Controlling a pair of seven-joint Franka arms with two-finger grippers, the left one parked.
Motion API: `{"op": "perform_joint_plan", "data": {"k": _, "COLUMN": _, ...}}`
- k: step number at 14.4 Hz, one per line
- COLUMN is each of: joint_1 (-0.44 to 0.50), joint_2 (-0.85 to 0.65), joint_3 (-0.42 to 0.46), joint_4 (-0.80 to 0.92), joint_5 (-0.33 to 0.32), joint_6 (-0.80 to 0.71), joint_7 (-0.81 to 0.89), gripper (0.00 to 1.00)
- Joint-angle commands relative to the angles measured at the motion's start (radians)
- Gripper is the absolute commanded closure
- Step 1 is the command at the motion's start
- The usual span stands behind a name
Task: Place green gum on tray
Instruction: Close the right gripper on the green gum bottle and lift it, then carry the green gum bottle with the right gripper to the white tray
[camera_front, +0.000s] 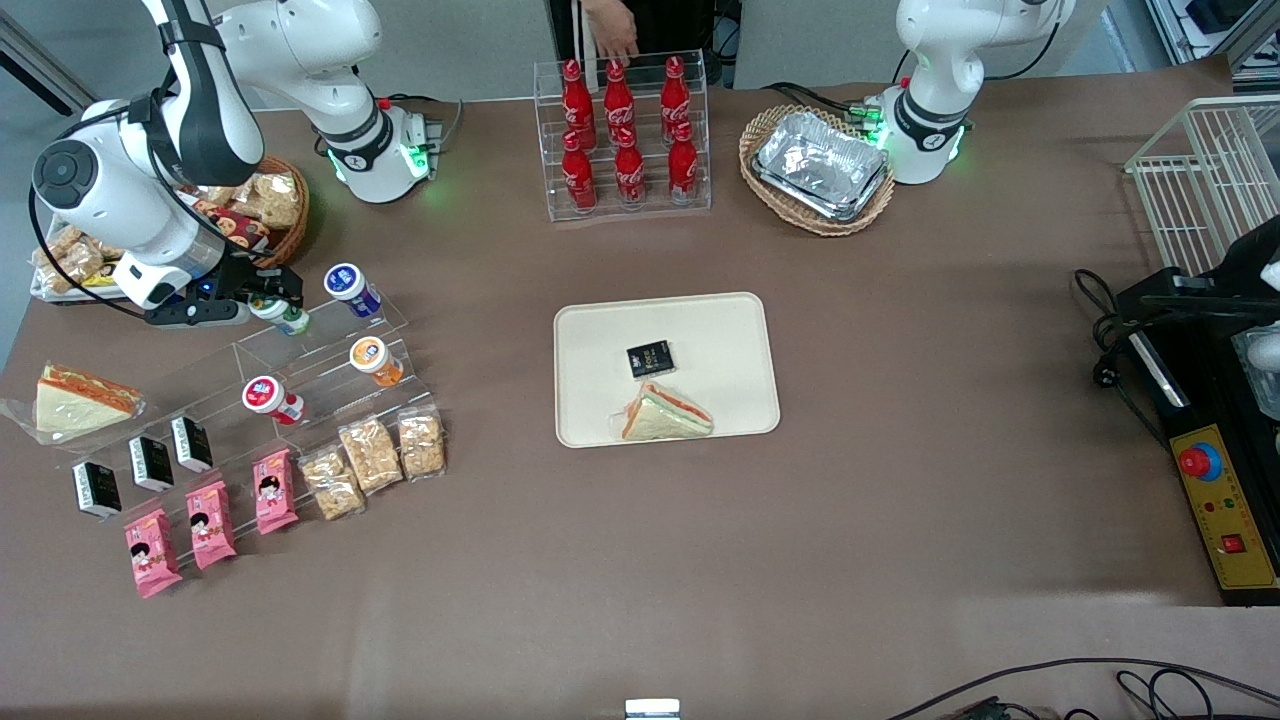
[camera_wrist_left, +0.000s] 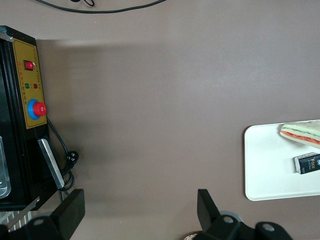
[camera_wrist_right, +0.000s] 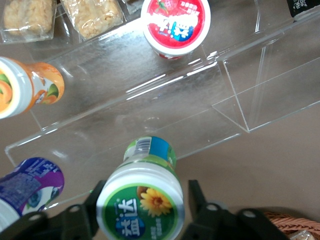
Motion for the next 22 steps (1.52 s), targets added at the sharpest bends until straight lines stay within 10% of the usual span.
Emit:
{"op": "perform_joint_plan", "data": {"k": 1, "joint_1": -0.004, "joint_2": -0.048, "joint_3": 0.003, "joint_4": -0.02, "joint_5": -0.026, "joint_6": -0.029, "joint_7": -0.001, "gripper": 0.49}}
{"op": "perform_joint_plan", "data": {"k": 13, "joint_1": 0.006, "joint_2": -0.026, "joint_3": 0.19, "joint_4": 0.538, "joint_5": 0.036, "joint_6": -0.629, "joint_7": 0.037, "gripper": 0.62}}
{"op": "perform_joint_plan", "data": {"k": 17, "joint_1": 0.007, "joint_2": 0.119, "joint_3": 0.371, "joint_4": 0.802, "joint_5": 0.145, "joint_6": -0.783, "joint_7": 0.316, "gripper": 0.62}}
{"op": "perform_joint_plan", "data": {"k": 22, "joint_1": 0.007, "joint_2": 0.293, "joint_3": 0.601, "joint_4": 0.867, "joint_5": 0.265, "joint_6": -0.631, "joint_7": 0.693, "gripper": 0.62}}
